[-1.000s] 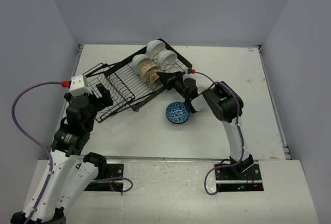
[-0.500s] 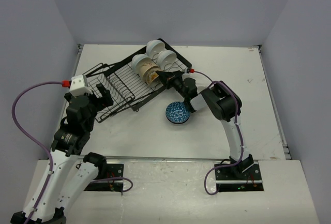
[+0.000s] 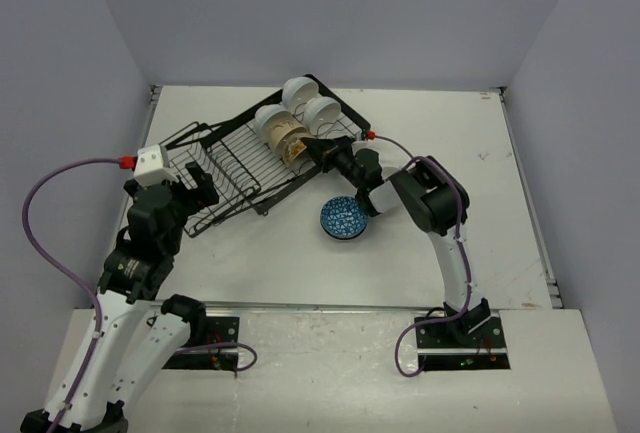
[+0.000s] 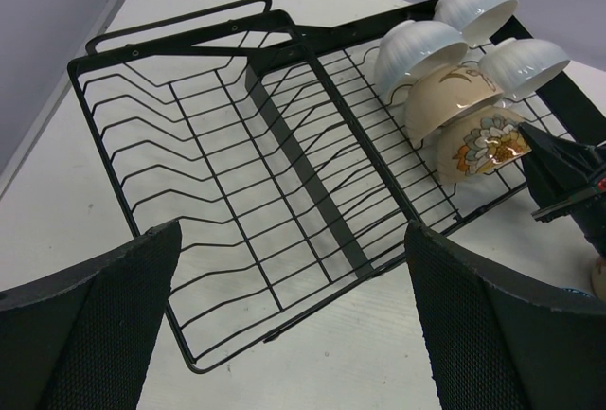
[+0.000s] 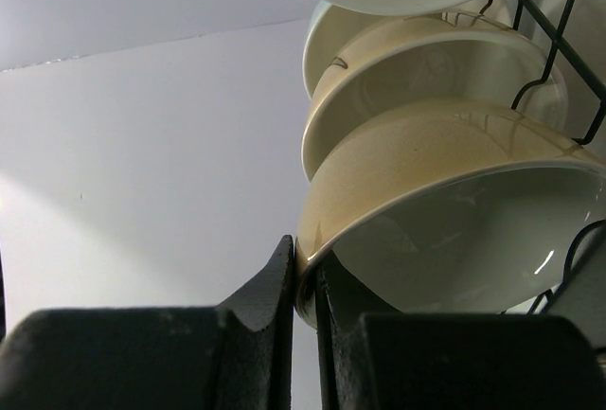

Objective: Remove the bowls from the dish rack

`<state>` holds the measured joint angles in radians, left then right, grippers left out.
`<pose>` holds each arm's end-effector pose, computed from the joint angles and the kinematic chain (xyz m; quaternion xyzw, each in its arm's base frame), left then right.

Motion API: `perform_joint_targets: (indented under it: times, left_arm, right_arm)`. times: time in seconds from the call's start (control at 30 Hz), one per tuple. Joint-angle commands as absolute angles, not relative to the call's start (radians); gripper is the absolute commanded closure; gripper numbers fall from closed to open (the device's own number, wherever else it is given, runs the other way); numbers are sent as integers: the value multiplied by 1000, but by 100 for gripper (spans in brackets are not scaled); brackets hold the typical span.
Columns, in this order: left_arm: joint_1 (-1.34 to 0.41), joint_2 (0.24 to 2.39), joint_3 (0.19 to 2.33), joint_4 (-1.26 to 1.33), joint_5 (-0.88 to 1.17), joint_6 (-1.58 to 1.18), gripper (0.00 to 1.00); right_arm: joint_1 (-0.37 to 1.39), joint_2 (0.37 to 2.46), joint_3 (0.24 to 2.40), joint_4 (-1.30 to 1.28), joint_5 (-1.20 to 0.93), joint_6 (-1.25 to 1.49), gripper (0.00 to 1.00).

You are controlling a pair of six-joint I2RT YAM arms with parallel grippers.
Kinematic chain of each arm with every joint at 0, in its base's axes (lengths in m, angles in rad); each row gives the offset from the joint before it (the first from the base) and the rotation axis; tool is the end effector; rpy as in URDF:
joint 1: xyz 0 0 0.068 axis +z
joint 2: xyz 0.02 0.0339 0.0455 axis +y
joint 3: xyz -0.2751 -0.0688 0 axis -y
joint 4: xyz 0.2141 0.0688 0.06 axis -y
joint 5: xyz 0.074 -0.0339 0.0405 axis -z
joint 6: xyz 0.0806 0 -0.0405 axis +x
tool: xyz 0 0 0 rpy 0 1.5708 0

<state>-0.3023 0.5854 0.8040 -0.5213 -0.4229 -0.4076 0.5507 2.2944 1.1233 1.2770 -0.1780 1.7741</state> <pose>0.1316 -0.0064 0.3265 -0.1656 0.7801 -0.0428 0.6019 0.4128 0.2702 0.1620 0.3284 0.5832 0.7033 0.2396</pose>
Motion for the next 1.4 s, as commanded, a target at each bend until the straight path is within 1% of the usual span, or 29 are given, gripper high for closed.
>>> perform_joint_targets:
  times: [0.0, 0.37, 0.53, 0.6, 1.07, 1.2, 1.37]
  left_arm:
    - [-299, 577, 798, -509, -417, -393, 0]
    - [-299, 572, 796, -506, -417, -390, 0]
    - [-299, 571, 796, -506, -420, -388, 0]
    - [-299, 571, 796, -505, -420, -388, 0]
    - [-298, 569, 795, -503, -420, -388, 0]
    - [-299, 572, 795, -505, -419, -387, 0]
    - [-298, 572, 795, -503, -423, -388, 0]
  right_arm:
    - [561, 2189, 1158, 1664, -242, 1755, 100]
    - [532, 2151, 1163, 1664, -301, 1781, 100]
    - [512, 2216, 1239, 1666, -396, 1798, 100]
    - [511, 2223, 1233, 1666, -403, 1781, 100]
    - [485, 2048, 1094, 1664, -400, 1740, 100]
    - [474, 2016, 1085, 1663, -422, 1744, 100]
    - [459, 1954, 1101, 1652, -515, 1717, 100]
